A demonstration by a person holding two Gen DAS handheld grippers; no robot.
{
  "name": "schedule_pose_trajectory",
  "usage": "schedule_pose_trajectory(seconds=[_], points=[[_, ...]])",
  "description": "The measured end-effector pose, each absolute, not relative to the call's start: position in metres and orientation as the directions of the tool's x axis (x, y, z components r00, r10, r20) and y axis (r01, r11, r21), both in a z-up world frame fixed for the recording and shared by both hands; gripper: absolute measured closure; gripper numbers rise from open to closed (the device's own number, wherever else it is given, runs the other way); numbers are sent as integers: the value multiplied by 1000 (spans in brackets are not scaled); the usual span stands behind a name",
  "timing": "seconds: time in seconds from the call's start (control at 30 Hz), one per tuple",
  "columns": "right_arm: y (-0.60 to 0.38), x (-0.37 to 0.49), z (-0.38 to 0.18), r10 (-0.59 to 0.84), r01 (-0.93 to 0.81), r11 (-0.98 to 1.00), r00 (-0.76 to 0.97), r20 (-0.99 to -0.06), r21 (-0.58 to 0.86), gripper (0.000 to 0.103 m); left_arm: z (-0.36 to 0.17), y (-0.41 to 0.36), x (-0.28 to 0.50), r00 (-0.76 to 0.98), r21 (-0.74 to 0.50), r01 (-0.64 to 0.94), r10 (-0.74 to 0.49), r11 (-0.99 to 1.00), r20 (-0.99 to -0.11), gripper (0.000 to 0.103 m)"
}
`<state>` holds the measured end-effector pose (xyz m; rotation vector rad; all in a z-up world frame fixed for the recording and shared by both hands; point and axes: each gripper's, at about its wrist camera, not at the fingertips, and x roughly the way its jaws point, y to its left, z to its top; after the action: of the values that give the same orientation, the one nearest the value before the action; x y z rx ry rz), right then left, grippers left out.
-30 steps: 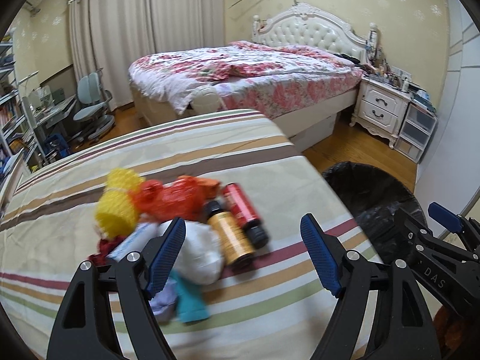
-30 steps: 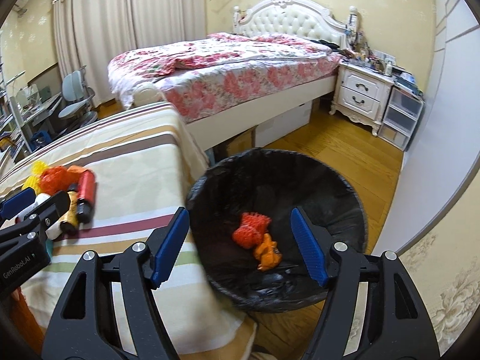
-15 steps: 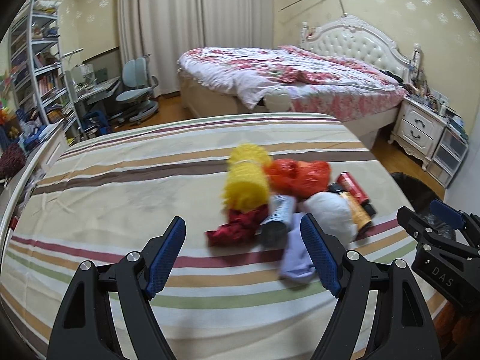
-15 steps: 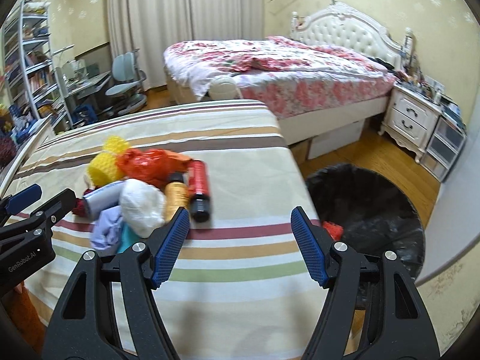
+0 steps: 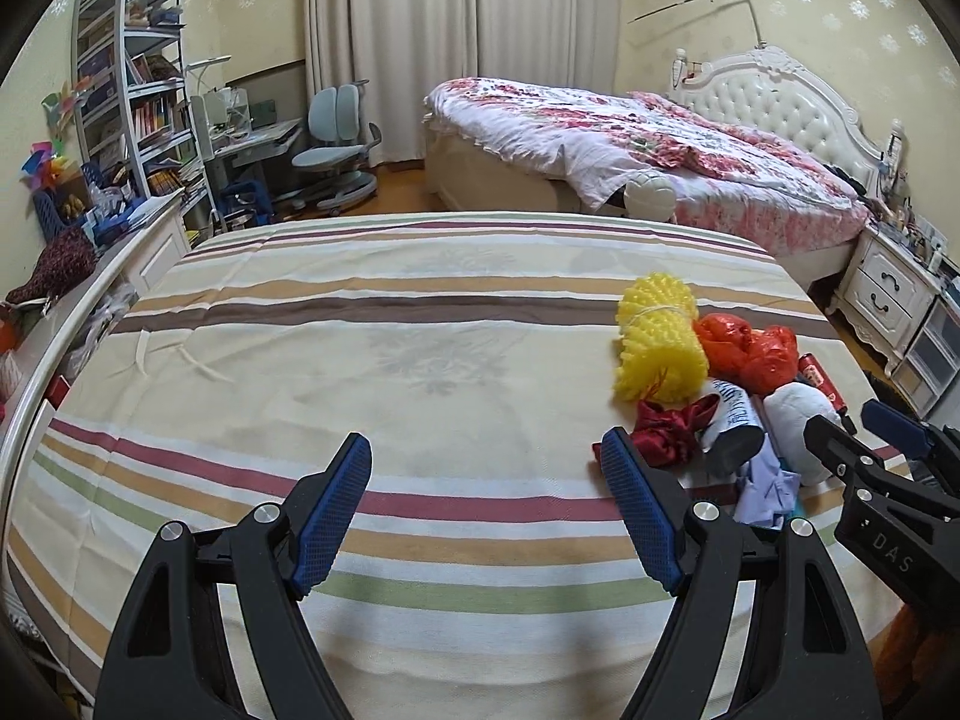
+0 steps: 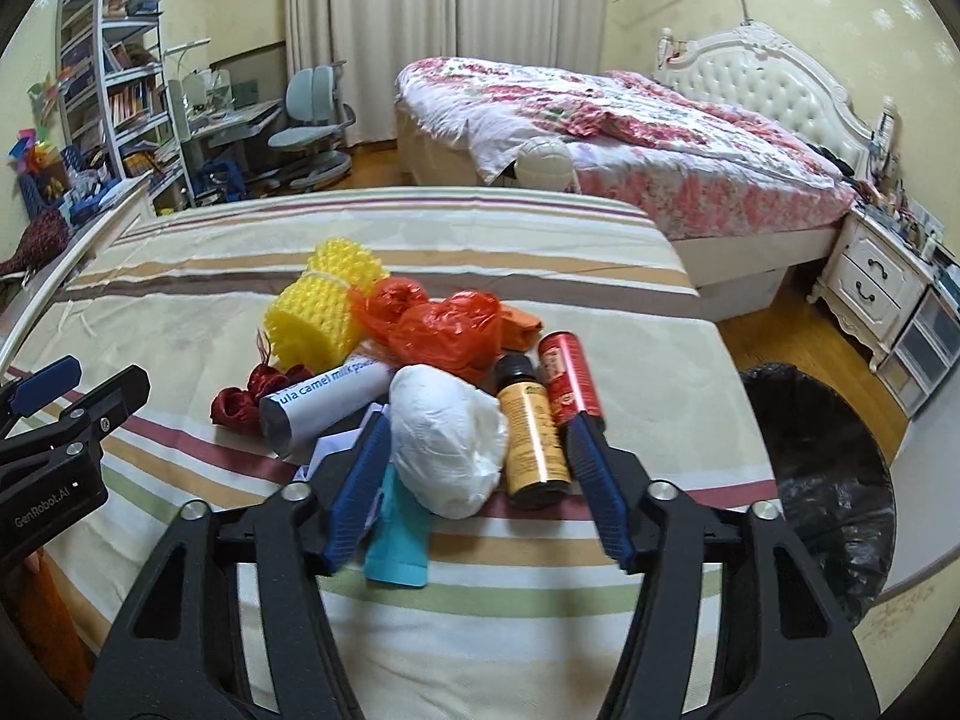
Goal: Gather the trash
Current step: 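Move the right tool back to the pile and grasp the white plastic bag, then grasp the white toothpaste tube with the left tool while the right tool holds the bag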
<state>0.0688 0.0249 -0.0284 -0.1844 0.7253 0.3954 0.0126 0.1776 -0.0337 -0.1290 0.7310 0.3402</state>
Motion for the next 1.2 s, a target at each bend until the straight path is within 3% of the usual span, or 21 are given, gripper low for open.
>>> schedule_pose_trajectory(seconds=[0.1,0.17,0.73,1.2], points=[[31,70,-34,281,-422,906,666,-691,-38,54,-36,181,11,690,-4,-347,252,938,-679,27],[34,71,-37,284,-433,901,655,-700,-39,77,-37,179,10,689,-7,-342,246,940,-682,27],[3,72,-5,283,-375,927,721,-633,-13,77,-25,161,23,717,-18,-278,195,960,-669,27],[-56,87,-13,219,-259,965,738,-638,32,77,-25,110,40,741,3,-167,127,986,-660,29]])
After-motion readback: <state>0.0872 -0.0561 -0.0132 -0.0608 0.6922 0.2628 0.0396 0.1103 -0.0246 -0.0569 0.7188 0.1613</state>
